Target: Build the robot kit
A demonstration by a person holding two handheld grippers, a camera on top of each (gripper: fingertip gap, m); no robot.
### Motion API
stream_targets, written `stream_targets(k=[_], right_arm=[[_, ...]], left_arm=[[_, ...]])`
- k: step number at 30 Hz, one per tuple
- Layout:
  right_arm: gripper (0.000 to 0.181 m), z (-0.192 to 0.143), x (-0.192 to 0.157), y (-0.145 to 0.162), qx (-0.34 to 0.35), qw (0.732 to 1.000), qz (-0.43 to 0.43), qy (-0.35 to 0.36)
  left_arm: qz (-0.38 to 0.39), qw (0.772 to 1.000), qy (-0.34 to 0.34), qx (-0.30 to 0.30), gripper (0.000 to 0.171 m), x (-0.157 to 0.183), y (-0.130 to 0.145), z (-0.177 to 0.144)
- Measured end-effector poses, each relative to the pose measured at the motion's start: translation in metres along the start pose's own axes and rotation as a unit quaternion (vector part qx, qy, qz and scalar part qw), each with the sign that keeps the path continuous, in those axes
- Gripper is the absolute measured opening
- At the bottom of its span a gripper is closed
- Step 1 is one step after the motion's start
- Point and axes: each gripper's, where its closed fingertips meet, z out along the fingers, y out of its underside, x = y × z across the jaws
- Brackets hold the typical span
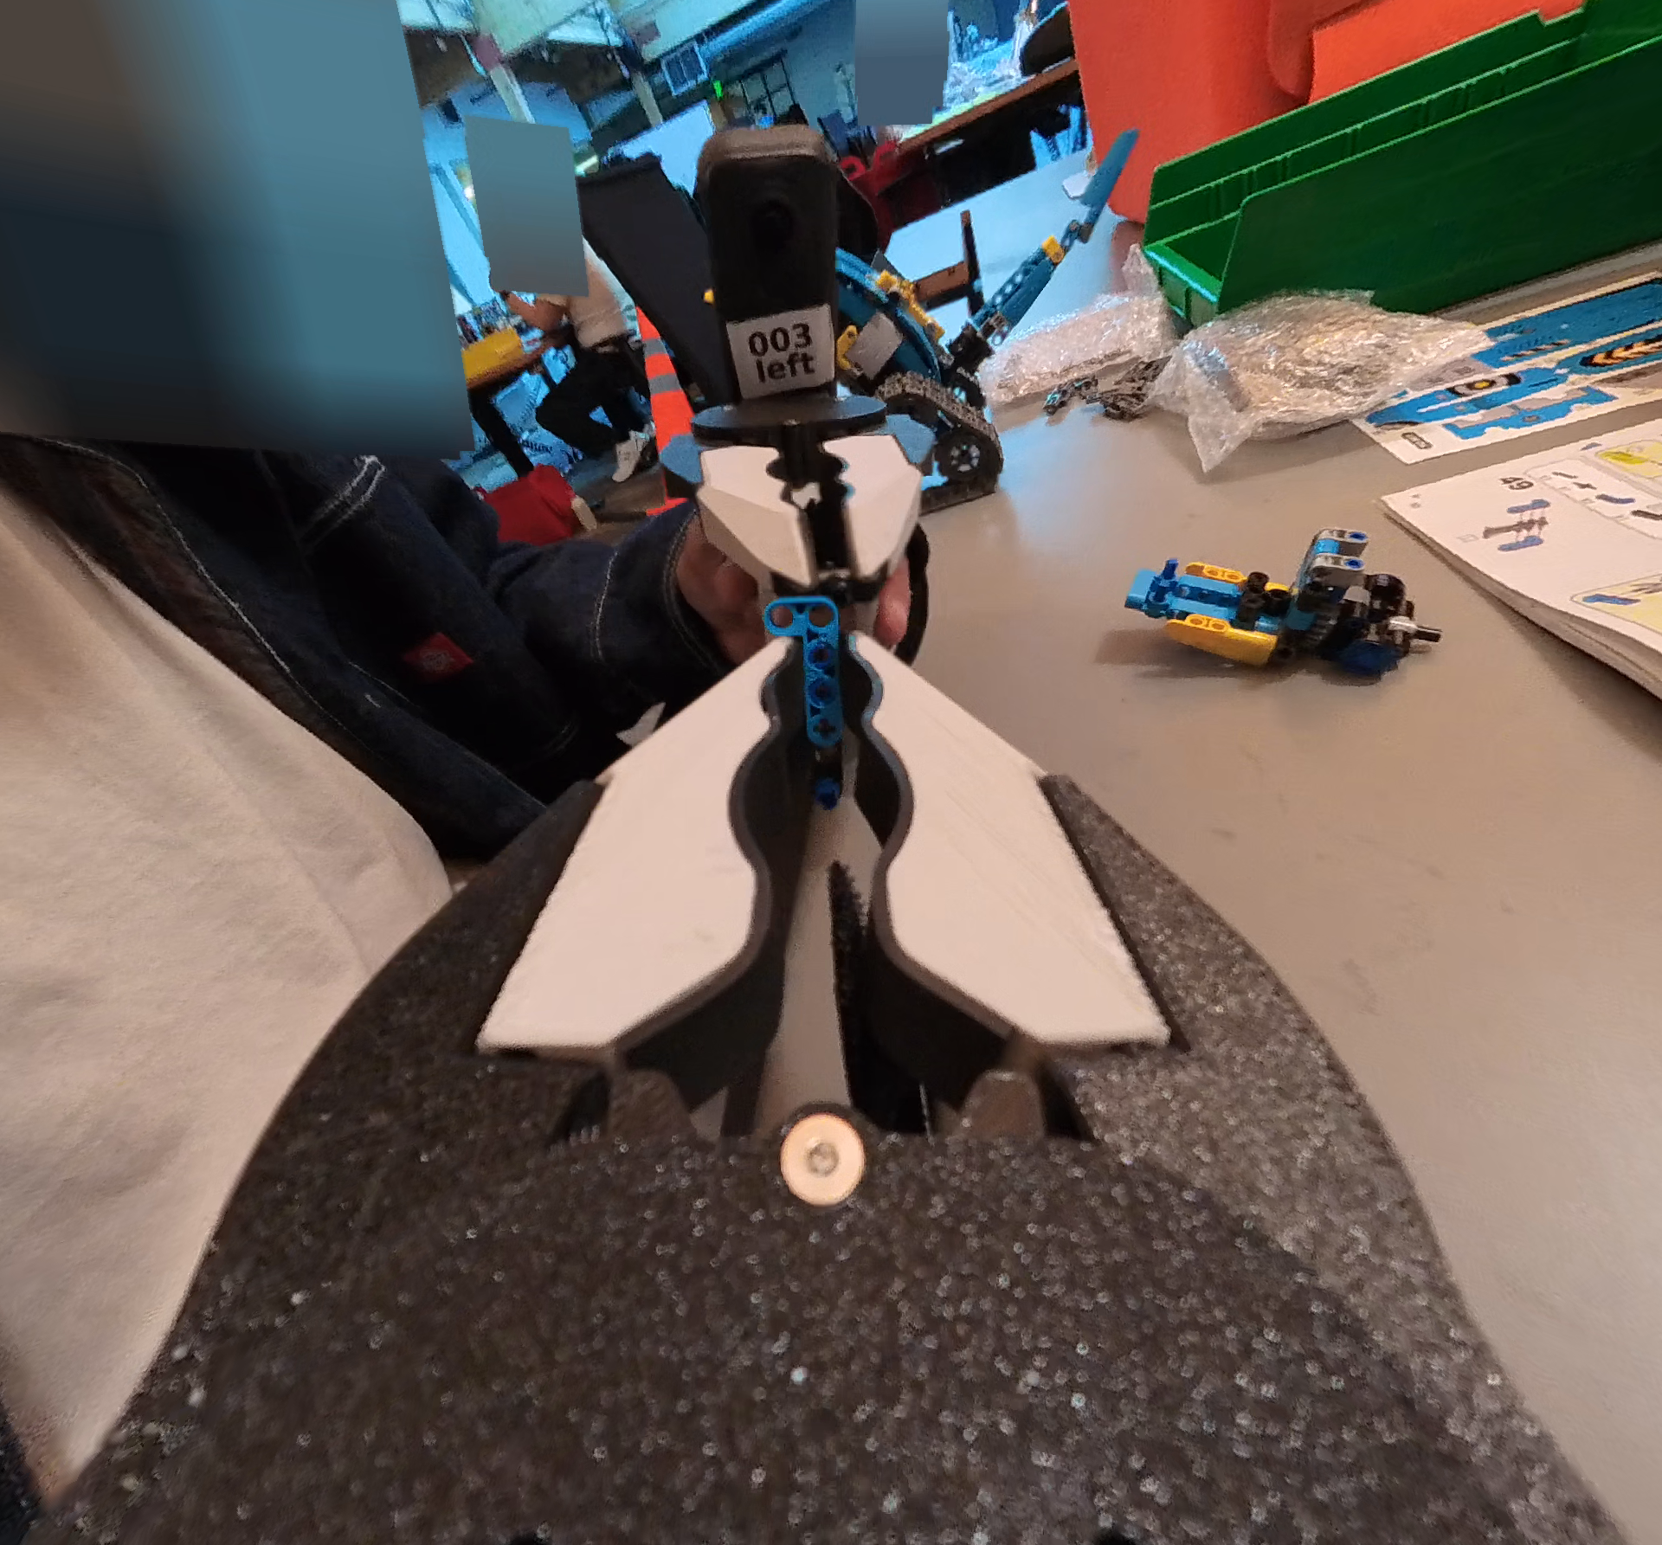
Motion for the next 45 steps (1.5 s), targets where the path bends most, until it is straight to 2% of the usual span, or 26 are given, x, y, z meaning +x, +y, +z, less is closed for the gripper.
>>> stream_targets(k=[3, 12, 20, 25, 30, 34, 37, 41, 43, 45], right_arm=[[0.006, -0.005, 0.002, -0.005, 0.012, 1.000, -0.001, 0.004], [0.006, -0.001, 0.003, 0.004, -0.013, 1.000, -0.003, 0.003], [0.006, 0.000, -0.002, 0.002, 0.017, 0.999, 0.023, -0.023], [0.005, -0.003, -0.002, 0.010, -0.014, 1.000, -0.005, -0.007], [0.007, -0.005, -0.001, 0.023, -0.073, 0.995, -0.072, 0.016], [0.007, -0.006, 0.000, 0.030, -0.088, 0.993, -0.079, 0.020], [0.006, -0.005, -0.001, 0.027, -0.064, 0.997, -0.035, -0.002], [0.007, -0.006, 0.004, 0.036, -0.072, 0.997, -0.001, -0.005], [0.004, -0.007, -0.006, 0.031, -0.053, 0.996, 0.043, -0.058], [0.005, -0.006, 0.001, 0.045, -0.086, 0.995, 0.042, -0.038]], left_arm=[[0.007, 1.000, 0.001, -0.005, 0.007, 0.002, 0.002, 0.001], [0.017, 1.000, -0.006, -0.016, 0.006, 0.001, 0.006, 0.004], [0.031, 0.999, -0.005, -0.005, 0.006, 0.005, 0.005, 0.004], [0.030, 0.999, -0.003, -0.028, 0.006, 0.005, 0.013, 0.007], [-0.001, 0.998, 0.017, -0.057, 0.006, 0.005, 0.023, 0.009], [-0.028, 0.997, 0.028, -0.072, 0.006, 0.004, 0.029, 0.011], [-0.047, 0.996, 0.035, -0.067, 0.006, 0.002, 0.027, 0.011], [-0.034, 0.995, 0.015, -0.089, 0.006, -0.002, 0.035, 0.013], [0.003, 0.996, 0.023, -0.084, 0.006, 0.007, 0.032, 0.013], [0.019, 0.993, 0.004, -0.119, 0.006, 0.002, 0.044, 0.013]])
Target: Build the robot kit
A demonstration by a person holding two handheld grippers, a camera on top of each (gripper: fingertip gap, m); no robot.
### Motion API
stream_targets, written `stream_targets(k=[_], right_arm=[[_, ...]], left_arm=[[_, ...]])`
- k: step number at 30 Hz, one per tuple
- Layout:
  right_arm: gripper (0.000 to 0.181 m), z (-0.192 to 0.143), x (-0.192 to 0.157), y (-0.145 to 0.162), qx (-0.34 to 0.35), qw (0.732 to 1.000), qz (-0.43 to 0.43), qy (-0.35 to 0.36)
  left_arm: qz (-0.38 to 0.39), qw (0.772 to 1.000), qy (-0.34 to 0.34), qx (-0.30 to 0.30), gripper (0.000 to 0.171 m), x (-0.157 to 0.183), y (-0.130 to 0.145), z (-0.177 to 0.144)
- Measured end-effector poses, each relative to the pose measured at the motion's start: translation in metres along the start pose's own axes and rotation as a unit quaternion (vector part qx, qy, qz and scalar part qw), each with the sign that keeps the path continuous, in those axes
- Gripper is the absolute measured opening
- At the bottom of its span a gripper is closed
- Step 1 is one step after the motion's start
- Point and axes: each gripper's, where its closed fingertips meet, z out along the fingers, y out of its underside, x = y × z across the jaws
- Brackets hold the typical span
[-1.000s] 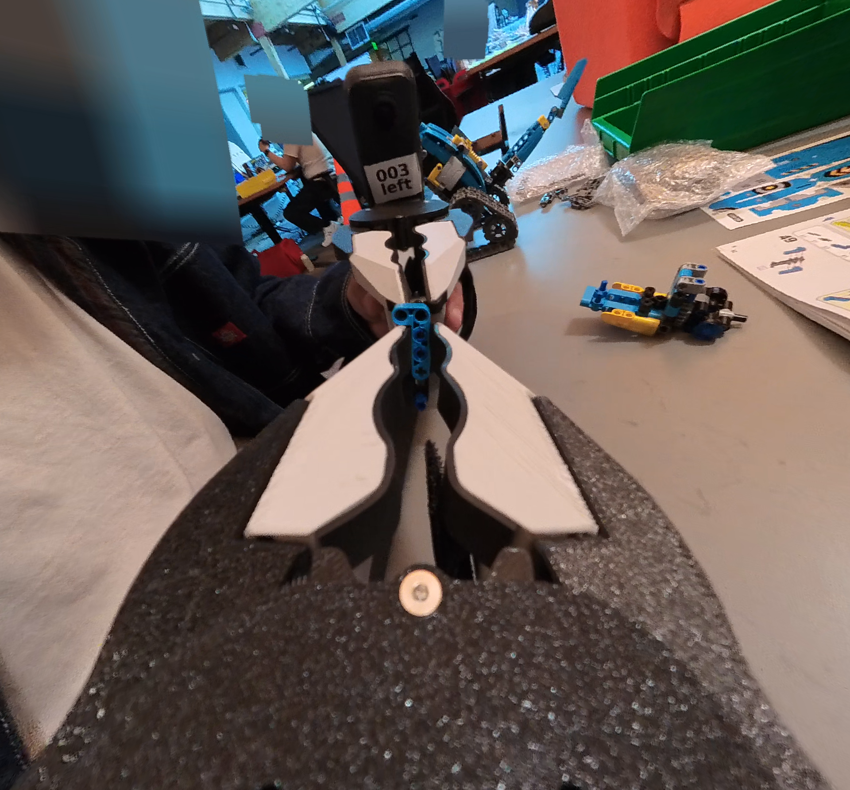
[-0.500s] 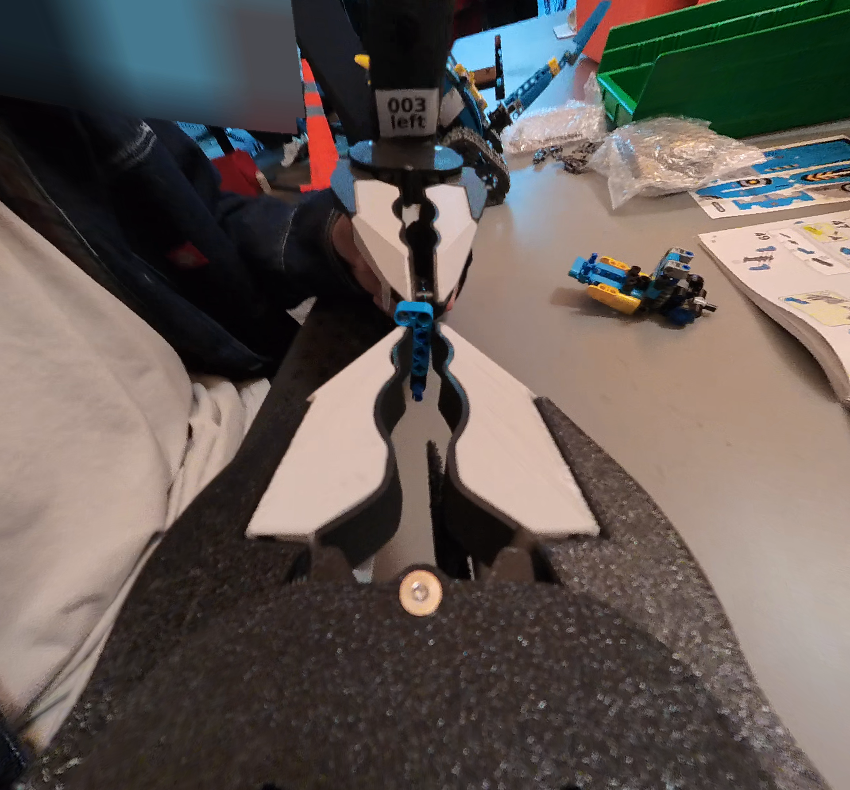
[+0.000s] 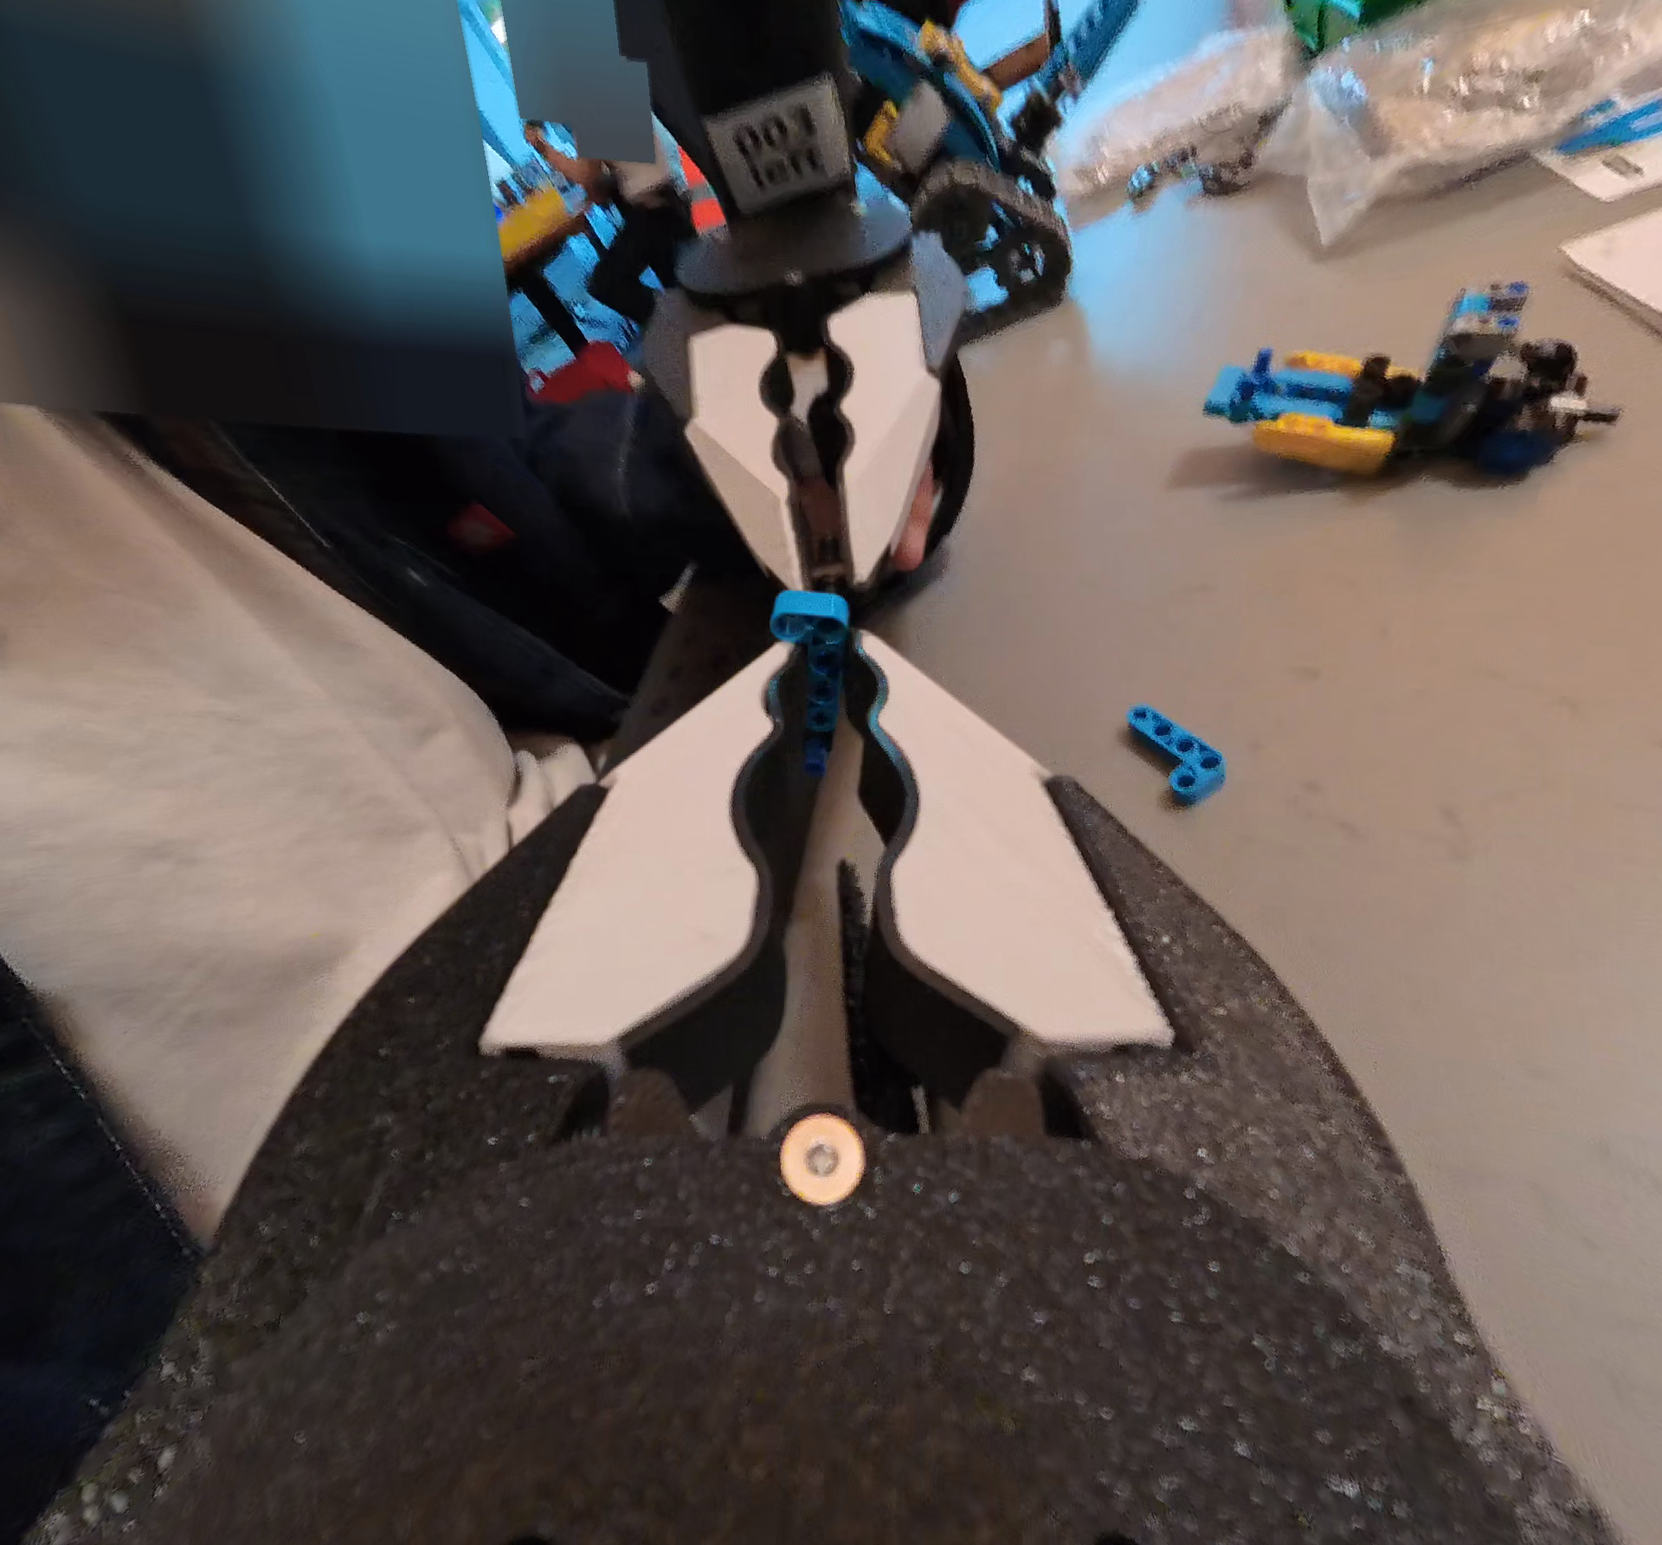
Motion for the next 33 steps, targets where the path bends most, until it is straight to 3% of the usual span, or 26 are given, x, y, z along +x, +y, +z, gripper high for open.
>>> stream_targets(k=[2, 4, 7, 9, 11, 14, 16, 20, 23, 25, 28, 33], right_arm=[[0.005, -0.001, 0.002, 0.002, -0.006, 0.999, -0.031, 0.020], [0.007, -0.001, 0.003, -0.001, -0.014, 0.991, -0.114, 0.067], [0.007, 0.001, 0.003, -0.002, -0.025, 0.985, -0.147, 0.084], [0.007, 0.001, -0.002, -0.006, -0.007, 0.990, -0.130, 0.061], [0.007, 0.001, 0.001, -0.001, -0.017, 0.991, -0.121, 0.062], [0.006, -0.001, -0.004, -0.002, 0.003, 0.999, -0.035, -0.001], [0.006, -0.003, -0.001, -0.002, 0.003, 0.999, -0.032, 0.001], [0.008, -0.013, 0.026, 0.010, -0.060, 0.991, -0.064, 0.098], [0.008, -0.023, 0.042, 0.031, -0.128, 0.974, -0.096, 0.162], [0.008, -0.022, 0.044, 0.050, -0.176, 0.966, -0.095, 0.161], [0.007, -0.023, 0.038, 0.047, -0.189, 0.965, -0.085, 0.160], [0.007, -0.031, 0.028, 0.064, -0.307, 0.928, -0.091, 0.192]], left_arm=[[0.012, 1.000, -0.012, -0.006, 0.006, -0.002, 0.002, 0.002], [-0.016, 1.000, 0.008, 0.007, 0.006, -0.001, -0.002, 0.000], [-0.074, 0.996, 0.047, 0.013, 0.005, 0.000, -0.003, -0.002], [-0.113, 0.990, 0.080, 0.020, 0.005, 0.003, -0.006, -0.003], [-0.113, 0.991, 0.070, 0.012, 0.005, 0.001, -0.003, -0.001], [-0.011, 1.000, 0.020, 0.015, 0.006, 0.004, -0.006, 0.001], [0.030, 0.999, -0.011, 0.005, 0.006, 0.000, -0.003, 0.002], [0.106, 0.990, -0.074, -0.050, 0.007, -0.013, 0.014, 0.007], [0.162, 0.980, -0.101, -0.059, 0.007, -0.015, 0.016, 0.009], [0.170, 0.978, -0.107, -0.051, 0.007, -0.015, 0.013, 0.008], [0.176, 0.976, -0.122, -0.041, 0.007, -0.019, 0.008, 0.005], [0.180, 0.974, -0.129, -0.049, 0.007, -0.022, 0.010, 0.007]])
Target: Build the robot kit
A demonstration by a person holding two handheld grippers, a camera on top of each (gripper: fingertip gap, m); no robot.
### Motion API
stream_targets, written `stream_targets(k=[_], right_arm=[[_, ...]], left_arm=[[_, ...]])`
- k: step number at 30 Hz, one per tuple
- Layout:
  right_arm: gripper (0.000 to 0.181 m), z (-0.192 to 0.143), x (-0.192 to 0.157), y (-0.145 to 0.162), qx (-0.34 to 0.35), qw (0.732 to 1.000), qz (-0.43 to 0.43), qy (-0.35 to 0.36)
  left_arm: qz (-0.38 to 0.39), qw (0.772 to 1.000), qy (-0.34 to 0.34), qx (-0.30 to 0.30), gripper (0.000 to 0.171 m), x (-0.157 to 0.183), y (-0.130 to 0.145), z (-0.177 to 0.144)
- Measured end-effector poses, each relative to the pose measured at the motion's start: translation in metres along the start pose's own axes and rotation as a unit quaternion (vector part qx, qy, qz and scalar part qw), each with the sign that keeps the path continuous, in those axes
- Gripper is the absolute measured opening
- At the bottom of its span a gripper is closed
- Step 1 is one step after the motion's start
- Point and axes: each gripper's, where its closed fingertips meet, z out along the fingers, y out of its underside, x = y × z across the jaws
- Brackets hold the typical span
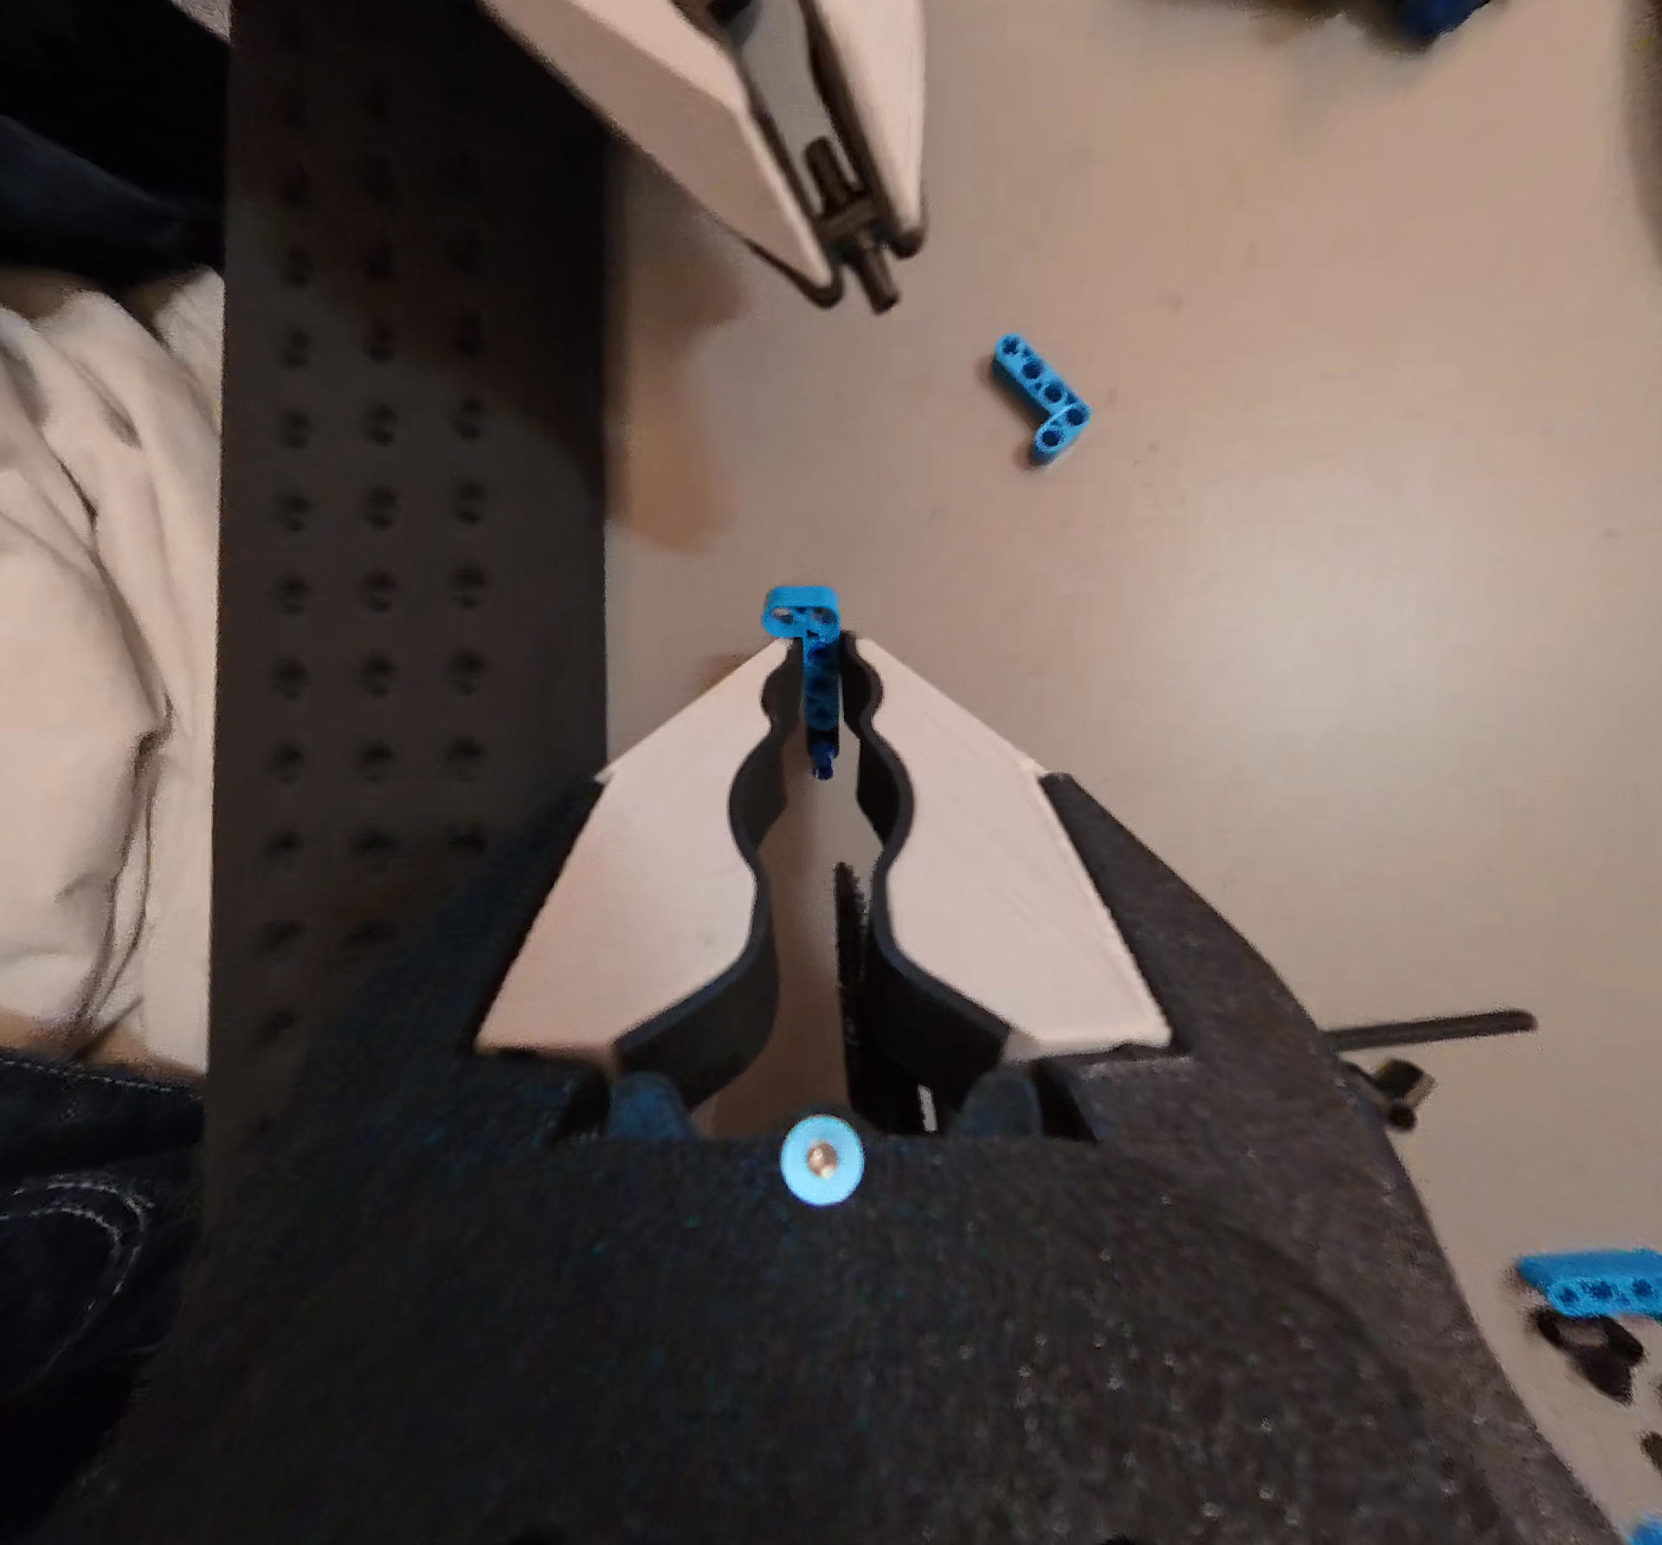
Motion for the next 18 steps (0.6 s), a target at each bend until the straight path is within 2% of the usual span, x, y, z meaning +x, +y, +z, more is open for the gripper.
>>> stream_targets(k=[3, 6, 14, 18], right_arm=[[0.007, 0.000, 0.005, 0.012, -0.064, 0.996, -0.021, 0.052], [0.007, 0.005, 0.007, 0.020, -0.097, 0.993, -0.023, 0.067], [0.010, 0.007, 0.006, 0.018, -0.095, 0.993, -0.020, 0.065], [0.018, -0.001, 0.003, 0.005, -0.057, 0.997, -0.014, 0.054]], left_arm=[[-0.003, 1.000, 0.006, -0.022, 0.007, 0.003, 0.008, 0.004], [0.005, 0.999, 0.011, -0.032, 0.007, 0.006, 0.011, 0.006], [-0.007, 0.999, 0.018, -0.029, 0.007, 0.008, 0.010, 0.005], [-0.013, 1.000, 0.015, -0.007, 0.007, 0.006, 0.003, 0.001]])
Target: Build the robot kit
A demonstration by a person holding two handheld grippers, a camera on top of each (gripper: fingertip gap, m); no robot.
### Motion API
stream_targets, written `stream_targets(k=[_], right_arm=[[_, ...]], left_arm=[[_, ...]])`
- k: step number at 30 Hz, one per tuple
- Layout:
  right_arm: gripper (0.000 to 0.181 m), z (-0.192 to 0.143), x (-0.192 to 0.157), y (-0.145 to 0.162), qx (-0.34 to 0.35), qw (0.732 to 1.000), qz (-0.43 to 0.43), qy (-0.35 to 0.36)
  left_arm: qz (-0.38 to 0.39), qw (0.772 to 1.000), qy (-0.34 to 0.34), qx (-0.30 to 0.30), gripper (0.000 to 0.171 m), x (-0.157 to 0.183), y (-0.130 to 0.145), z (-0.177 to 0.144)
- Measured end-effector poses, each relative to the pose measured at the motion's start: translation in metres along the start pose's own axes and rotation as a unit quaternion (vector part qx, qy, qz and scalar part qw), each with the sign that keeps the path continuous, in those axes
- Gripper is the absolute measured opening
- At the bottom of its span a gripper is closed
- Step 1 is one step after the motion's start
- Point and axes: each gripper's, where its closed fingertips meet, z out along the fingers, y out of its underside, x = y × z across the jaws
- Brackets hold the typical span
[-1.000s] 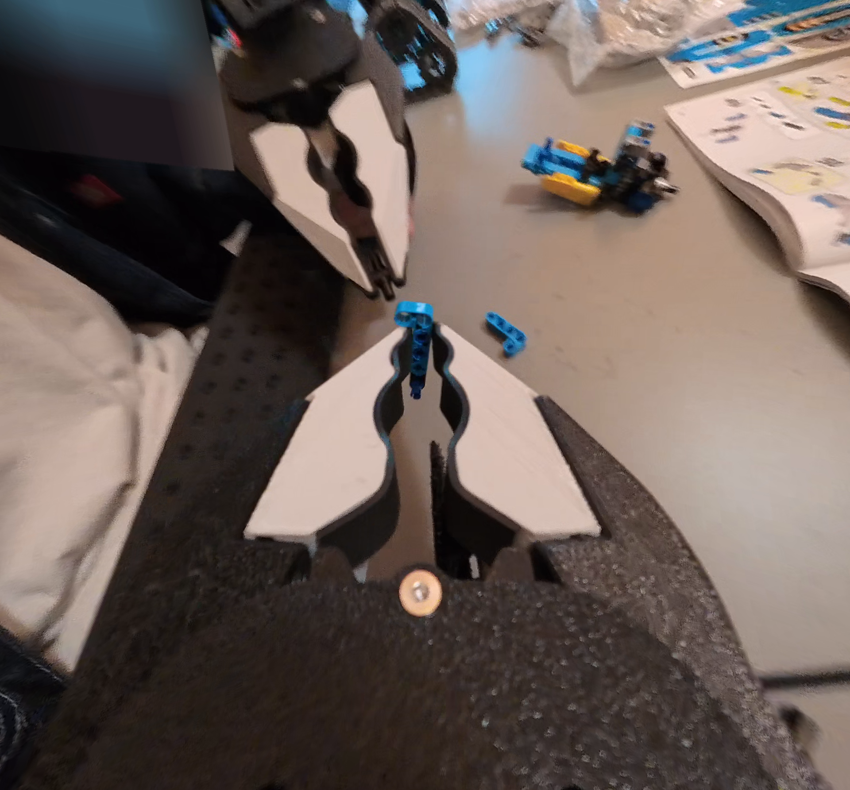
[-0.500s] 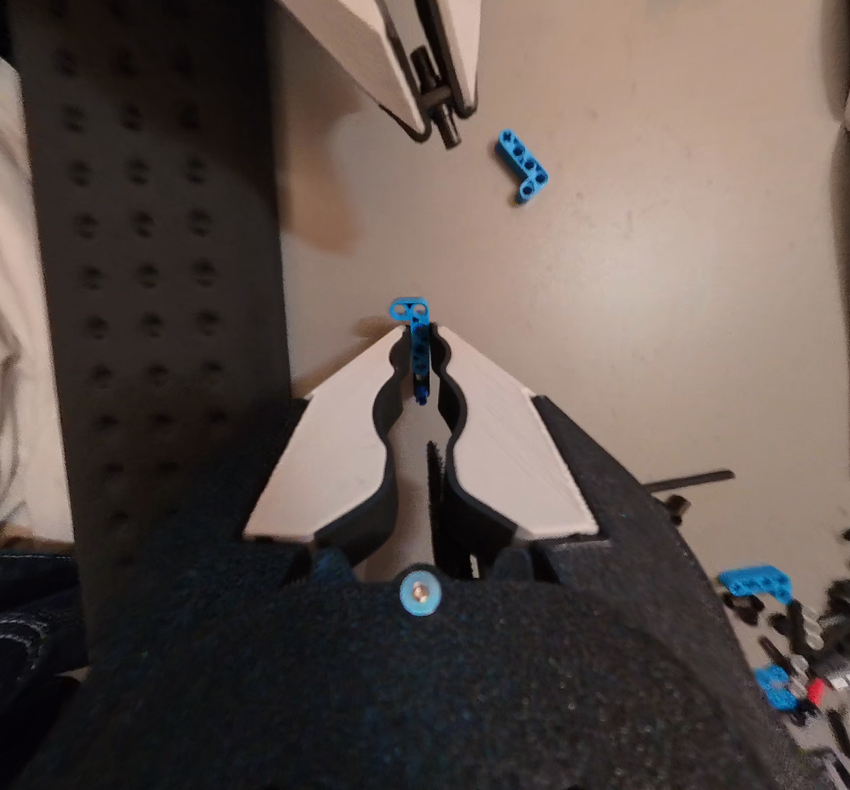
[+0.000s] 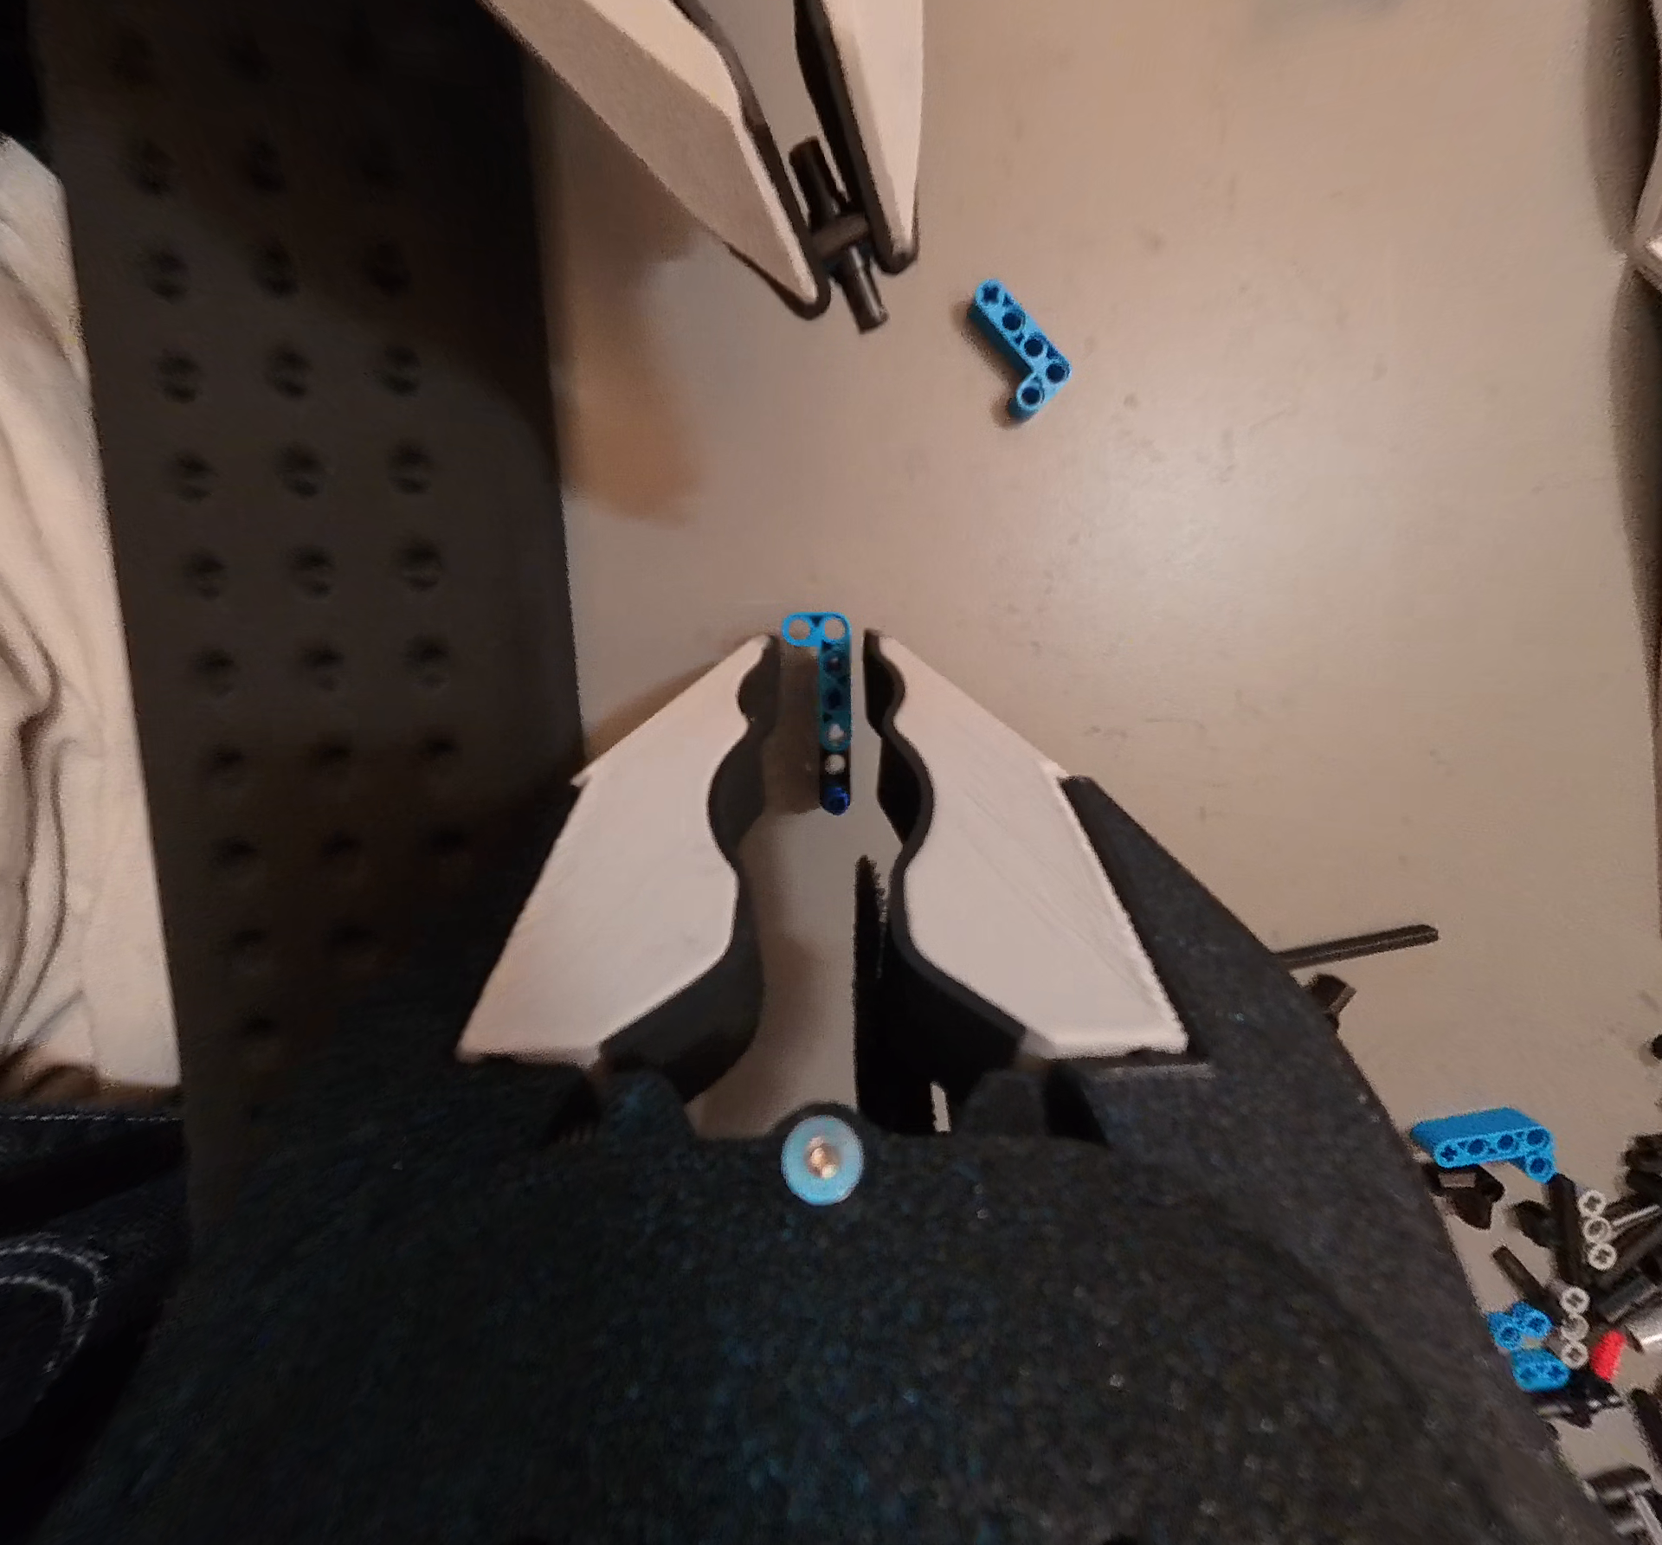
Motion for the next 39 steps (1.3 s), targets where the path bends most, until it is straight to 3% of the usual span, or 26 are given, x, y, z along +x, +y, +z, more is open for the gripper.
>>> stream_targets(k=[5, 8, 10, 12, 15, 22, 30, 36, 39], right_arm=[[0.023, -0.017, 0.006, -0.011, 0.069, 0.997, 0.018, -0.009], [0.025, -0.042, 0.013, -0.047, 0.229, 0.972, 0.049, -0.026], [0.023, -0.065, 0.005, -0.073, 0.360, 0.930, 0.044, -0.057], [0.022, -0.071, 0.006, -0.081, 0.408, 0.910, 0.041, -0.053], [0.020, -0.062, -0.001, -0.081, 0.399, 0.906, 0.078, -0.117], [0.008, -0.060, -0.018, -0.088, 0.405, 0.841, 0.200, -0.297], [0.010, -0.069, -0.016, -0.091, 0.424, 0.815, 0.223, -0.326], [0.005, -0.061, -0.019, -0.091, 0.404, 0.804, 0.254, -0.354], [0.003, -0.058, -0.015, -0.087, 0.398, 0.812, 0.255, -0.342]], left_arm=[[0.008, 1.000, -0.007, 0.024, 0.007, -0.001, -0.009, -0.004], [0.019, 0.998, -0.009, 0.052, 0.007, 0.001, -0.018, -0.009], [0.012, 0.998, -0.001, 0.066, 0.007, 0.002, -0.023, -0.011], [0.010, 0.997, 0.004, 0.077, 0.007, 0.004, -0.027, -0.013], [0.028, 0.995, 0.007, 0.097, 0.007, 0.009, -0.034, -0.017], [0.080, 0.987, -0.006, 0.142, 0.008, 0.015, -0.047, -0.024], [0.093, 0.986, -0.014, 0.135, 0.008, 0.015, -0.045, -0.022], [0.107, 0.987, -0.018, 0.122, 0.008, 0.017, -0.042, -0.019], [0.100, 0.990, -0.027, 0.098, 0.008, 0.014, -0.036, -0.015]])
